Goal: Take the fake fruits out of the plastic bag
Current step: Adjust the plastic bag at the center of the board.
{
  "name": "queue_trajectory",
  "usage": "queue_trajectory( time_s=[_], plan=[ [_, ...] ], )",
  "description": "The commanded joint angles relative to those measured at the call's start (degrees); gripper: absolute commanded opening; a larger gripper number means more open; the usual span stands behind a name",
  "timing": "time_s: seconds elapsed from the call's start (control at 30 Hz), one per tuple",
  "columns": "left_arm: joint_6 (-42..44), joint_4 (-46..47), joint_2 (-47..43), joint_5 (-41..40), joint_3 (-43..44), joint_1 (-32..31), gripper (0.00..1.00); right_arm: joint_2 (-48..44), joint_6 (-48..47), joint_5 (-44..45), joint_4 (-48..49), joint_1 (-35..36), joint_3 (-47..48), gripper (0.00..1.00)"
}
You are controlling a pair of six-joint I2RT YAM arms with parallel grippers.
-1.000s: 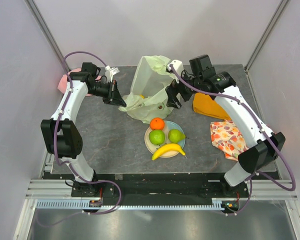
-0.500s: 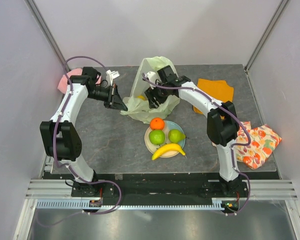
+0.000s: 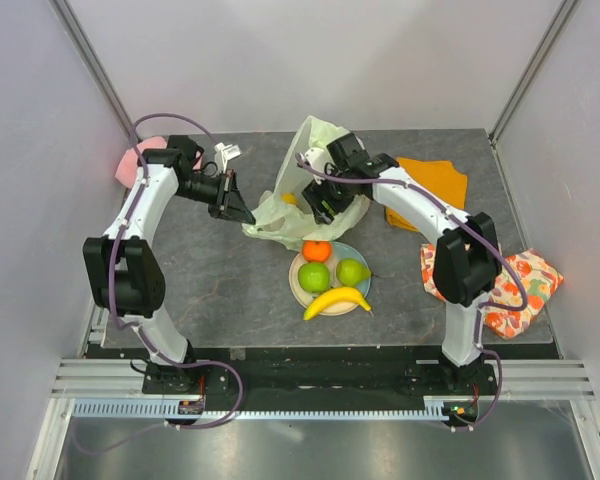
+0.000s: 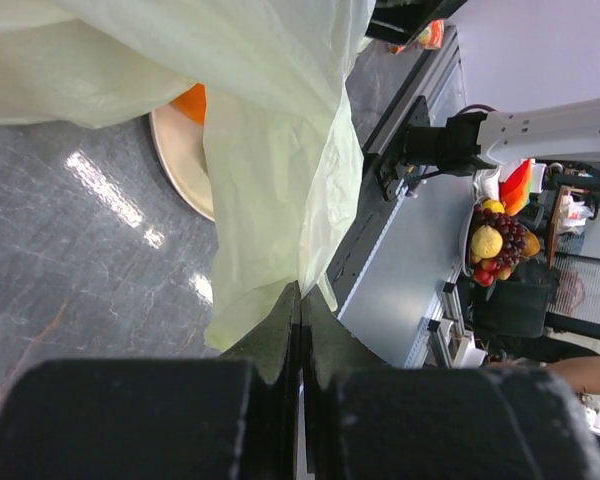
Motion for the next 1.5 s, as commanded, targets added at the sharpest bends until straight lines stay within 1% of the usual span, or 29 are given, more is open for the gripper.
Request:
queue_trajectory(
  time_s=[0.0,0.03,0.1,0.13,0.2,0.23,0.33,0.37,0.4,0.47,0.53,0.63,0.73,0.8,0.83,0.87,0.9,0.93,0.97,1.0,1.03,1.07,1.1,1.13,1.17,1.2,1.27,1.33,1.47],
  plan=[
    [2.0,-0.4,7.0,0.3,7.9,0.2,0.02,8.4,1.9,3.5,4.0,-2.8,11.9,0.77],
    [1.5,-0.5,8.5,-0.1,12.0,0.2,0.02,10.2,2.7,3.9,4.6,-3.6,15.9,0.77],
    [1.3,-0.9,11.8,0.0,17.0,0.2,0.02,14.9,3.9,6.2,6.2,-5.9,20.0,0.77],
    [0.8,-1.4,15.2,-0.1,23.1,0.2,0.02,16.2,4.2,6.8,6.7,-6.7,21.8,0.77],
    [1.1,-4.1,18.4,-0.4,30.8,0.1,0.02,19.0,4.8,8.1,8.0,-8.8,27.4,0.78],
    [1.0,-4.5,21.0,-0.7,38.3,0.2,0.02,19.4,5.1,8.5,8.6,-9.3,30.2,0.79],
    [0.0,-3.8,23.8,-1.7,50.4,0.3,0.02,19.1,4.6,11.4,11.5,-10.4,32.4,0.81],
    [-1.0,-2.8,24.2,-1.5,53.1,0.4,0.02,19.1,4.4,12.3,12.7,-10.8,32.9,0.81],
    [-2.3,0.6,24.1,-1.4,55.9,0.4,0.02,18.7,4.3,14.2,13.1,-10.9,33.3,0.82],
    [-5.3,5.2,23.2,-1.2,57.5,0.4,0.02,18.4,4.2,15.4,14.6,-11.6,34.7,0.83],
    [-8.4,10.4,23.0,-1.3,60.8,0.4,0.02,17.9,4.5,18.8,15.6,-11.7,36.8,0.85],
    [-11.6,16.3,22.3,-3.2,63.3,0.4,0.02,17.6,4.2,19.3,17.1,-11.8,40.4,0.86],
    [-12.0,18.5,21.6,-4.2,65.2,0.4,0.02,16.9,3.6,18.9,18.1,-11.8,42.7,0.87],
    [-11.2,17.7,19.6,-3.1,63.0,0.3,0.02,15.0,4.2,17.4,17.8,-11.8,40.0,0.87],
    [-10.5,16.6,18.3,-0.8,61.0,0.1,0.02,13.8,4.3,16.2,17.1,-11.8,38.1,0.87],
    [-9.3,13.4,17.2,0.0,56.7,-0.2,0.02,11.1,4.3,15.8,16.9,-11.8,35.7,0.86],
    [-5.6,10.4,15.4,0.1,54.9,-0.5,0.02,9.7,3.6,15.9,16.6,-11.8,30.3,0.85],
    [-3.1,7.4,14.6,-0.9,53.2,-1.5,0.02,8.3,3.4,15.8,16.0,-11.9,27.3,0.85],
    [-0.6,1.1,14.1,-1.4,51.2,-1.9,0.02,5.7,3.2,15.9,15.7,-11.9,24.1,0.85],
    [4.2,-2.0,13.5,-1.5,45.8,-2.3,0.02,4.5,3.0,15.8,15.3,-11.9,17.3,0.85],
    [6.8,-4.9,12.8,-2.0,42.6,-3.2,0.01,3.2,2.7,13.8,14.3,-12.0,13.9,0.85],
    [8.9,-10.1,12.4,-2.5,35.9,-3.6,0.02,0.9,2.8,12.6,13.9,-12.0,10.6,0.85],
    [12.0,-12.1,12.3,-2.8,32.5,-3.9,0.02,-0.2,3.1,10.3,13.7,-11.8,3.9,0.85],
    [13.4,-14.0,11.7,-2.7,29.3,-4.0,0.02,-1.2,3.9,8.8,13.1,-11.9,0.9,0.84],
    [13.9,-14.6,11.0,-2.5,25.9,-4.0,0.02,-3.3,4.4,7.7,13.0,-11.8,-2.2,0.84],
    [14.5,-14.6,10.2,-2.4,19.9,-4.1,0.02,-4.4,4.9,5.6,13.1,-11.7,-8.1,0.84],
    [14.2,-12.5,6.4,-2.4,13.6,-4.3,0.02,-7.5,5.4,4.8,13.5,-10.8,-13.0,0.84],
    [12.7,-9.2,4.3,-4.0,11.7,-4.6,0.02,-9.1,5.3,5.5,14.2,-10.0,-17.6,0.85],
    [12.8,-10.3,4.7,-4.2,13.4,-4.7,0.02,-10.4,3.9,6.8,14.2,-9.9,-18.1,0.86]
  ],
)
